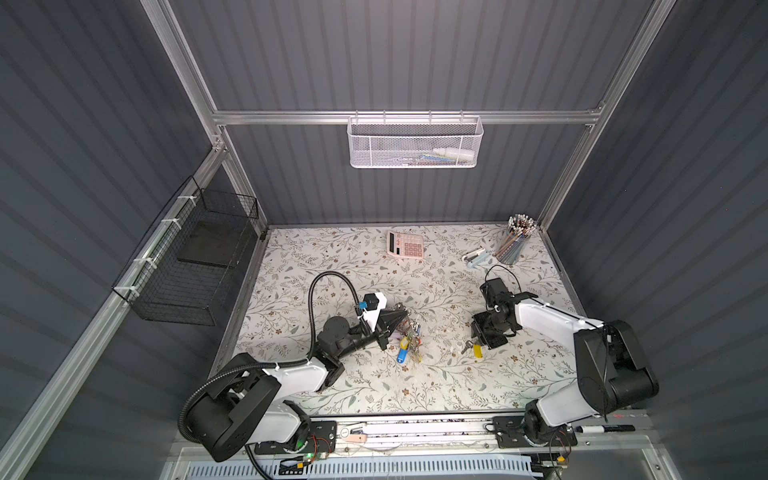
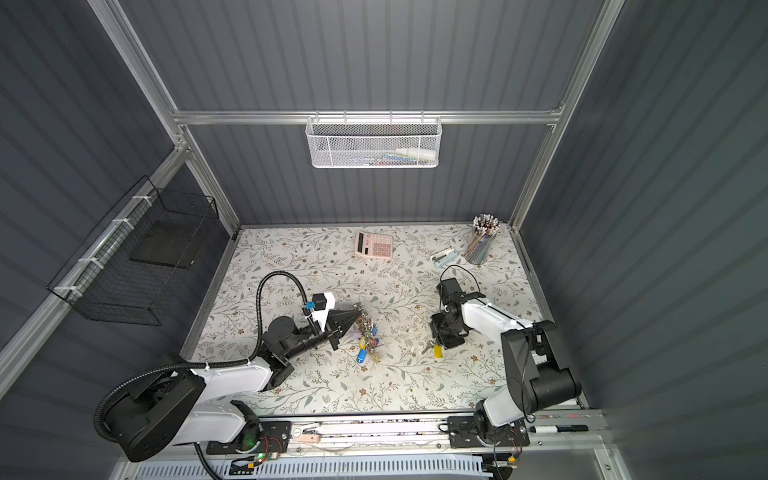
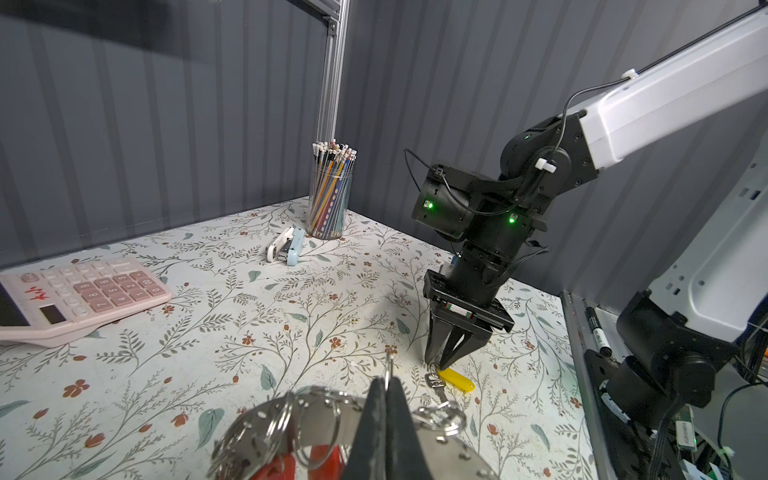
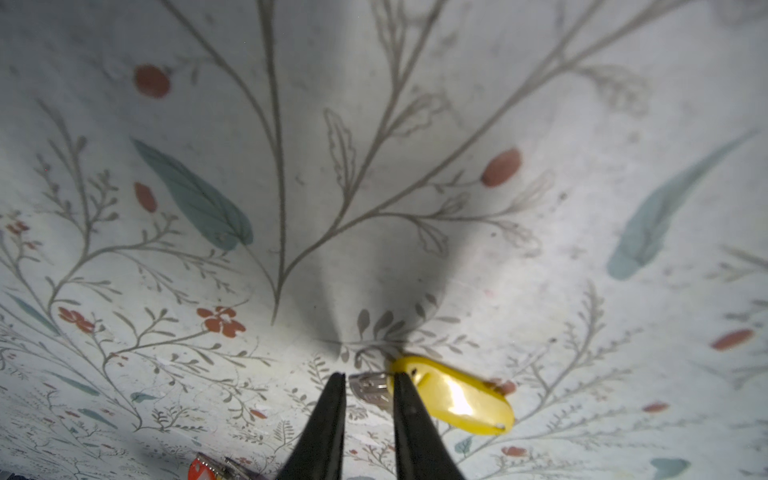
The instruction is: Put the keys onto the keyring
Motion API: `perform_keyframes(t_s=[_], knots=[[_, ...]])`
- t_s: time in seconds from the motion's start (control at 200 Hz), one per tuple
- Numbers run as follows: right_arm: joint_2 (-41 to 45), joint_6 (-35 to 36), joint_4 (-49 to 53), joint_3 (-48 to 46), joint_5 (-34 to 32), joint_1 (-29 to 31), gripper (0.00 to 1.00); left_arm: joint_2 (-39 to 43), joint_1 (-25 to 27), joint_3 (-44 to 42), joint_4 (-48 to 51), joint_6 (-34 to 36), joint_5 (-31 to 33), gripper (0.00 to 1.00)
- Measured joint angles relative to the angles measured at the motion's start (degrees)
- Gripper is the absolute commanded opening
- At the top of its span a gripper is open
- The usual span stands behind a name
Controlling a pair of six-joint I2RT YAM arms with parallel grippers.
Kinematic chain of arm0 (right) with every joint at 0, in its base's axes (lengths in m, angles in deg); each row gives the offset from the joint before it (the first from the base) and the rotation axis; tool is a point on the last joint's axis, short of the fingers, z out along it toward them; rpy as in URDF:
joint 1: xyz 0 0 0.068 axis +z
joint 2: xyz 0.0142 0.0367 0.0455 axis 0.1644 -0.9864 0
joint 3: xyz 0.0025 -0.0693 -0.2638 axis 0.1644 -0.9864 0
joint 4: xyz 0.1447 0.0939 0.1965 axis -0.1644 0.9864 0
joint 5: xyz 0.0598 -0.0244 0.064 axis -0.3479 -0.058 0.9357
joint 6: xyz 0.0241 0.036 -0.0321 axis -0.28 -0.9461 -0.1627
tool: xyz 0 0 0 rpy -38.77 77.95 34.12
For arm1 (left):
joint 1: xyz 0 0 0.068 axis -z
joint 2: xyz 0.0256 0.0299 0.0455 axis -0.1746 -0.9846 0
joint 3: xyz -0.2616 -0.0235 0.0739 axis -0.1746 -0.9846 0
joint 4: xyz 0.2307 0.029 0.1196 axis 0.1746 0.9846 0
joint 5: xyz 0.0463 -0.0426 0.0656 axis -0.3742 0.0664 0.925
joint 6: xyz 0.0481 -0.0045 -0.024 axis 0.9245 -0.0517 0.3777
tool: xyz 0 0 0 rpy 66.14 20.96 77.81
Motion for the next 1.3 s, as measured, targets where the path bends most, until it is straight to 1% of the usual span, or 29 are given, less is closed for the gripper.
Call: perform_keyframes(t_s=[0.08, 0.205, 0.3, 0.57, 0.83, 1.005, 1.14, 1.3], knots=[[0.0, 0.0, 0.0, 0.0, 0.0, 0.0, 0.21, 0.0, 0.0, 0.0, 0.0, 0.0, 0.0, 0.0], [0.0, 0.0, 0.0, 0.0, 0.0, 0.0, 0.2, 0.0, 0.0, 0.0, 0.0, 0.0, 0.0, 0.0], [0.0, -0.1, -0.1, -0.4, 0.1, 0.0, 0.17, 0.0, 0.0, 0.0, 0.0, 0.0, 0.0, 0.0], [0.0, 0.0, -0.1, -0.6, 0.2, -0.1, 0.15, 0.0, 0.0, 0.0, 0.0, 0.0, 0.0, 0.0], [0.1, 0.0, -0.5, -1.0, 0.6, -0.2, 0.08, 0.0, 0.0, 0.0, 0.0, 0.0, 0.0, 0.0], [0.2, 0.2, -1.3, -1.2, 0.9, -0.2, 0.0, 0.0, 0.0, 0.0, 0.0, 0.0, 0.0, 0.0], [0.9, 0.7, -1.6, -1.8, 1.1, -0.2, 0.0, 0.0, 0.0, 0.0, 0.0, 0.0, 0.0, 0.0], [3.6, 1.9, -2.1, -2.7, 0.9, -0.2, 0.0, 0.0, 0.0, 0.0, 0.0, 0.0, 0.0, 0.0]])
